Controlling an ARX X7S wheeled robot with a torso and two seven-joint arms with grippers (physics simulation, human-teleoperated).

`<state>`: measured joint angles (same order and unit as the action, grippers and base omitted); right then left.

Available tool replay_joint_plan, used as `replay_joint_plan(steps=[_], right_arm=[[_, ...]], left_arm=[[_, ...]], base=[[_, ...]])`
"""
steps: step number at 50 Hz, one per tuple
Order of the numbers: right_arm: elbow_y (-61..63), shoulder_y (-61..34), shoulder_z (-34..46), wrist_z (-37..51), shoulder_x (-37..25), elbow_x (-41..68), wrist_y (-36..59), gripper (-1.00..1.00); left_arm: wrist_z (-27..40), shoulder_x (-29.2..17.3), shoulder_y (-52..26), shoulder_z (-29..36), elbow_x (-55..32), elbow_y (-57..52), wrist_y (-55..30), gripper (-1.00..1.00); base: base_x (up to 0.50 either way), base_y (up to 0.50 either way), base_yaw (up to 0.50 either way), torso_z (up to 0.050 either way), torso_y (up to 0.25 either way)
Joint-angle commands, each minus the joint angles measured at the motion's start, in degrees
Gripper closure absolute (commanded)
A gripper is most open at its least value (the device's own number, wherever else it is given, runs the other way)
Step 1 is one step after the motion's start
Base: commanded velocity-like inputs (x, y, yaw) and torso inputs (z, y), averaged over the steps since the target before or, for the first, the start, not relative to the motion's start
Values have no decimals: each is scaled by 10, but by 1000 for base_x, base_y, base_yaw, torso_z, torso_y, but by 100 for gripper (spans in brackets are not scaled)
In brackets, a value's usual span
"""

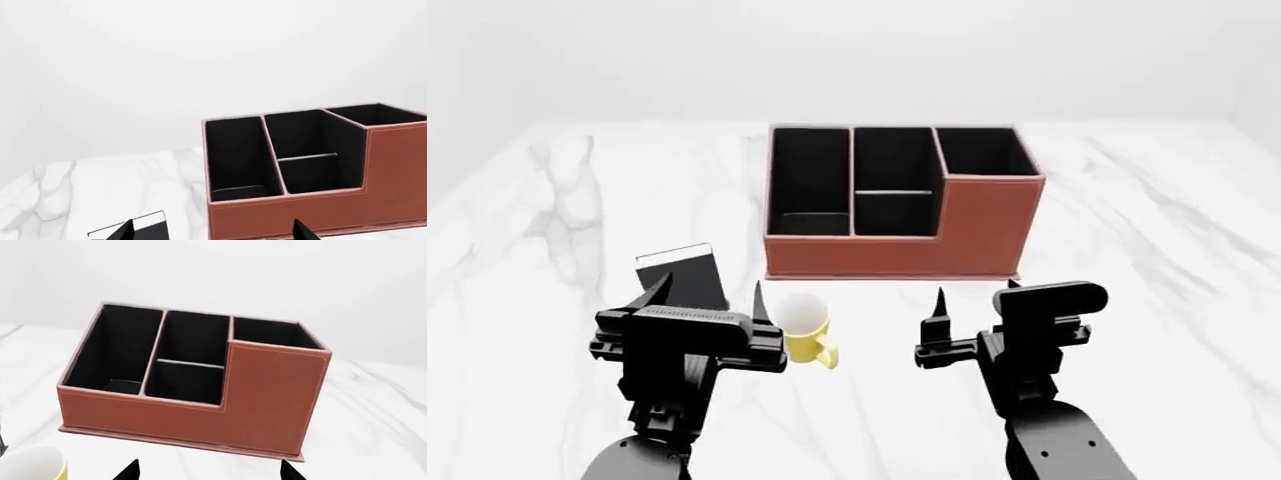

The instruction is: Pick up the yellow and white mug and place it to the right of the caddy.

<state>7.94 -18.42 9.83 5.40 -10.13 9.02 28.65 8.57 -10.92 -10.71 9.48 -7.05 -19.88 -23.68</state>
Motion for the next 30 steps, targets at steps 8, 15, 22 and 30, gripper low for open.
replay_joint_plan(steps=[8,15,22,30], right_arm=[[1,2,12,6,-5,-1,-6,-100],[7,5,9,2,-7,7,-5,-100],[7,5,9,2,-7,7,-5,-100],[7,5,9,2,-7,7,-5,-100]], left_arm=[[14,-7,5,-2,-2,-15,-7,-100],[17,-9,8,-2,-3,-25,-11,-100],[17,-9,8,-2,-3,-25,-11,-100],[17,-9,8,-2,-3,-25,-11,-100]], base=[[194,0,0,0,2],[0,0,0,0,0],[0,0,0,0,0],[0,0,0,0,0]])
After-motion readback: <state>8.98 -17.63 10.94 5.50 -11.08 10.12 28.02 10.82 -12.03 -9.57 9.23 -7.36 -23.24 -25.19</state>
